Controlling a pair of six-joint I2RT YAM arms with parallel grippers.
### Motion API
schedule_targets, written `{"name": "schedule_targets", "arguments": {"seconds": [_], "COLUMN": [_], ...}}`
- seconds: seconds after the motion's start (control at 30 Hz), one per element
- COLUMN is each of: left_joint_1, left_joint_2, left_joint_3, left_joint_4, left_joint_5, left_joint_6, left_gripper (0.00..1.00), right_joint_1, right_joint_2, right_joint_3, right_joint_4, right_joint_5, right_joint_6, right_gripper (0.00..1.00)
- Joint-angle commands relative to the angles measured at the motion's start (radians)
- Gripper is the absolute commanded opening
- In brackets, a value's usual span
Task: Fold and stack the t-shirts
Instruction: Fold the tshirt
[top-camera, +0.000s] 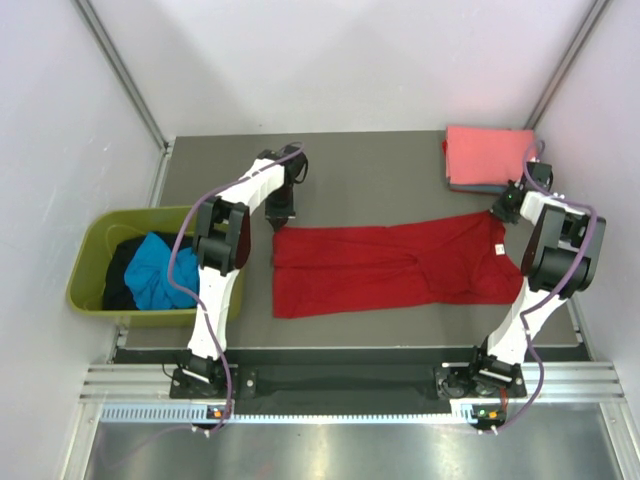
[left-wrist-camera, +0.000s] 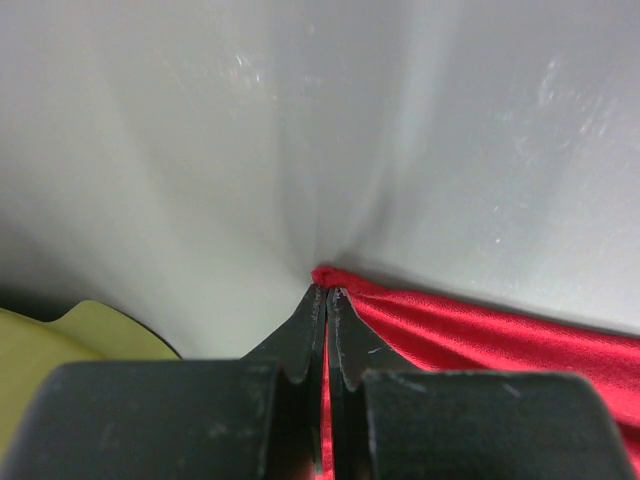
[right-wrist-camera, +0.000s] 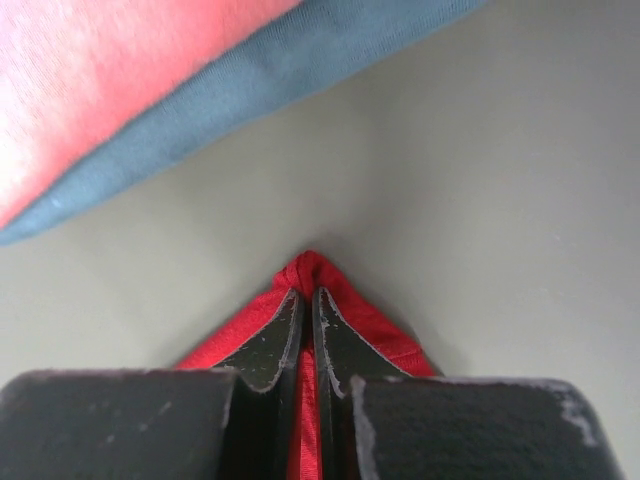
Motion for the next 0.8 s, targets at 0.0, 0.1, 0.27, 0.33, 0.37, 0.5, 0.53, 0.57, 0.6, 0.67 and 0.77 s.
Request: {"name": "schedule_targets", "arguments": {"seconds": [0.0, 0.1, 0.27, 0.33, 0.37, 0.5, 0.53, 0.57, 0.6, 0.67, 0.77], "left_joint_1": [0.023, 0.023, 0.009, -0.008, -0.020, -0.125, -0.148, -0.193, -0.221, -0.299, -0.384], "left_joint_2": [0.039, 0.010, -0.104, -0.153, -0.206, -0.357, -0.387, -0.442, -0.470, -0.542, -0.590], "left_joint_3": [0.035, 0.019, -0.015, -0.026, -0.031, -0.090, -0.109, -0.127, -0.174, -0.263, -0.371], "left_joint_4": [0.075, 0.072, 0.038, 0.033, 0.033, 0.108, 0.134, 0.160, 0.246, 0.334, 0.505], "left_joint_5": [-0.022, -0.008, -0.037, -0.045, -0.046, 0.033, 0.061, 0.088, 0.171, 0.231, 0.328], "left_joint_6": [-0.023, -0.032, -0.044, -0.046, -0.046, -0.053, -0.059, -0.070, -0.102, -0.150, -0.245], "left_gripper": [0.00, 0.00, 0.19, 0.27, 0.28, 0.31, 0.31, 0.31, 0.31, 0.30, 0.30], "right_joint_1": [-0.022, -0.022, -0.024, -0.024, -0.024, -0.030, -0.033, -0.034, -0.042, -0.062, -0.087], "right_joint_2": [0.010, 0.013, -0.025, -0.044, -0.065, -0.154, -0.182, -0.241, -0.275, -0.378, -0.496], "right_joint_3": [0.009, 0.023, 0.073, 0.116, 0.132, 0.152, 0.137, 0.118, 0.072, -0.027, -0.124], "right_joint_4": [0.103, 0.100, -0.030, -0.120, -0.218, -0.409, -0.432, -0.451, -0.486, -0.489, -0.508], "right_joint_5": [0.023, 0.018, 0.046, 0.076, 0.110, 0.202, 0.215, 0.233, 0.239, 0.209, 0.126], "right_joint_6": [0.055, 0.072, 0.057, 0.055, 0.055, 0.081, 0.097, 0.104, 0.129, 0.138, 0.187], "right_gripper": [0.00, 0.01, 0.19, 0.30, 0.33, 0.39, 0.39, 0.39, 0.39, 0.39, 0.39]}}
